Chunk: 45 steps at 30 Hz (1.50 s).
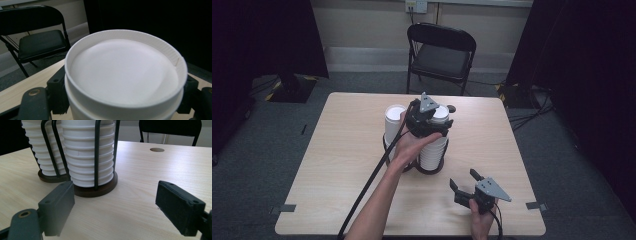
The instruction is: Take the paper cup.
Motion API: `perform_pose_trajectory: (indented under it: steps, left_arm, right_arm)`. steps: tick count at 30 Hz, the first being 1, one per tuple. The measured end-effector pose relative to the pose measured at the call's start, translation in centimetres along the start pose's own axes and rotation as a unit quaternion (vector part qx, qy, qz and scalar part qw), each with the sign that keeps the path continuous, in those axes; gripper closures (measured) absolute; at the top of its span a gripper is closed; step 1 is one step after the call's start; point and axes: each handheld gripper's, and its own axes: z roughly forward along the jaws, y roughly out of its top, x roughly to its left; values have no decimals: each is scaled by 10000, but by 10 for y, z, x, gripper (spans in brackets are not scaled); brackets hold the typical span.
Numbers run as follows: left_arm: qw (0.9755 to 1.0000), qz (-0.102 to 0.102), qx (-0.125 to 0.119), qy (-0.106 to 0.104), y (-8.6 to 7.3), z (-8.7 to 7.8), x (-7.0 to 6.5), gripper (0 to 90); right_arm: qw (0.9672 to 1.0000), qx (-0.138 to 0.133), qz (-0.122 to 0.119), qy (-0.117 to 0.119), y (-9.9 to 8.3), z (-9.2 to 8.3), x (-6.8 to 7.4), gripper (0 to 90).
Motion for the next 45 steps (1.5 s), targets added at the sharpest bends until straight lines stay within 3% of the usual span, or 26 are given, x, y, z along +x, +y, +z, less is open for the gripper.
perform_pose_trajectory:
  steps: [17, 24, 29, 32, 38, 41, 45]
  left_arm:
    - [9992, -113, -378, -66, 5, -11, 0, 218]
    - [9989, -155, -426, -95, 6, -14, 1, 219]
    - [9978, -231, -618, -65, 10, -22, 0, 220]
    - [9974, -119, -703, -22, 12, -28, -3, 220]
    - [9958, -226, -888, -19, 15, -34, 1, 221]
    - [9936, -356, -1070, -117, 17, -38, 3, 220]
    - [9930, -223, -1155, -85, 19, -43, 3, 220]
  right_arm:
    - [10000, 14, 0, 6, 0, 0, 0, 152]
    - [10000, 21, -5, 8, 0, 0, 0, 152]
    - [10000, 25, -1, 12, 0, 0, 0, 152]
    - [10000, 26, -2, 8, 0, 0, 0, 152]
    - [10000, 21, -5, 1, 0, 0, 0, 152]
    - [10000, 33, -3, -3, 0, 0, 0, 152]
    - [10000, 35, 5, -5, 0, 0, 0, 152]
